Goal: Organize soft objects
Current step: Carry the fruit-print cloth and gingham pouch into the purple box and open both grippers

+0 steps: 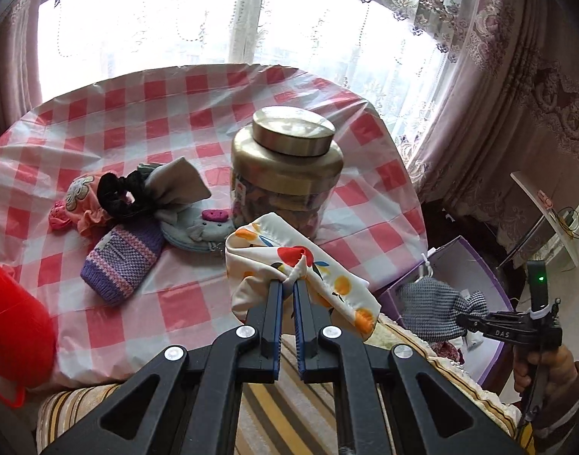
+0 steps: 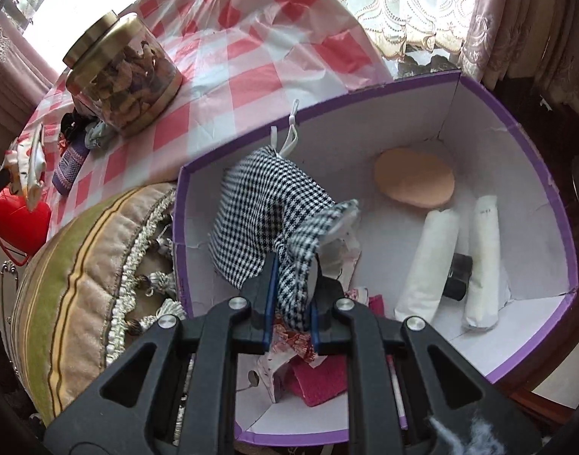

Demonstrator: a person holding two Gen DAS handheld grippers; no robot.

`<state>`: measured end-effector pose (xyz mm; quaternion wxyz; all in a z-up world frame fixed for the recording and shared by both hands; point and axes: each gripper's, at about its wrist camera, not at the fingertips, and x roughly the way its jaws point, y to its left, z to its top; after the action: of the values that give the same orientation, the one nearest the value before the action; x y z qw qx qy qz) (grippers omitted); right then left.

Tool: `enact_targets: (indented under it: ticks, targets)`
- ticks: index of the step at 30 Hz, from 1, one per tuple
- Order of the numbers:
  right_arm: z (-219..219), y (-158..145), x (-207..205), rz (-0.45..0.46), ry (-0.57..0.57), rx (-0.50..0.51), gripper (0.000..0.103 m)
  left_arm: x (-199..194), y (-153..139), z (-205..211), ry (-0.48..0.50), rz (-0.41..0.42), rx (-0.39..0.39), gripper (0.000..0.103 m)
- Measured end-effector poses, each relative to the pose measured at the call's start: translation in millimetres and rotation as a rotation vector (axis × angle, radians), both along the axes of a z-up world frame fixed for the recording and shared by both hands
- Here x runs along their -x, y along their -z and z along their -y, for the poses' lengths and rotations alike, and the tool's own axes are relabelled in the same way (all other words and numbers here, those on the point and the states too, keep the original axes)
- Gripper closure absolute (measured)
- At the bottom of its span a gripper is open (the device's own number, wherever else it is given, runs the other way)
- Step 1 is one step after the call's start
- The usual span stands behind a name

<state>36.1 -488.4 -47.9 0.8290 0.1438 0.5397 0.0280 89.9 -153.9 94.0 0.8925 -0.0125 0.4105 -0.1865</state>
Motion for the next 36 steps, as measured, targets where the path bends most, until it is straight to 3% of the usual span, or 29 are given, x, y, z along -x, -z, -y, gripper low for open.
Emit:
enact_targets:
  ticks: [6,8,9,11,12,24,26,28,30,36]
  targets:
    - [-6,43,2,-0.073,-0.034,-0.088,0.085,-2,-5,35,0.066,0.003,-0.019,0.097]
    - [-5,46,3,-0.077,-0.038,-0.091,0.079,-1,-6,48,0.096,0.005,-0.026,0.097]
    - [-4,47,3,-0.081,-0.039,-0.095,0.072,0,-6,55,0.112,0.007,-0.029,0.097]
    - [1,44,4,-0.093,-0.023,-0.08,0.032,0,-8,70,0.143,0.008,-0.03,0.097]
    - [5,41,6,-0.08,-0.01,-0.064,0.027,0,-9,79,0.161,0.01,-0.029,0.097]
    - [72,2,58,-0.032,0.091,0.076,0.025,-11,4,198,0.363,-0.073,0.091,0.097]
    - [77,-1,63,-0.03,0.102,0.077,0.025,-11,9,218,0.406,-0.096,0.122,0.09]
    - [75,-2,62,-0.024,0.104,0.077,0.025,-12,18,235,0.431,-0.128,0.104,0.078]
    - [75,-5,62,-0.012,0.105,0.076,0.025,-11,24,240,0.441,-0.141,0.098,0.069]
    - [62,-13,52,0.022,0.077,0.07,0.025,-9,33,220,0.404,-0.159,0.08,0.068]
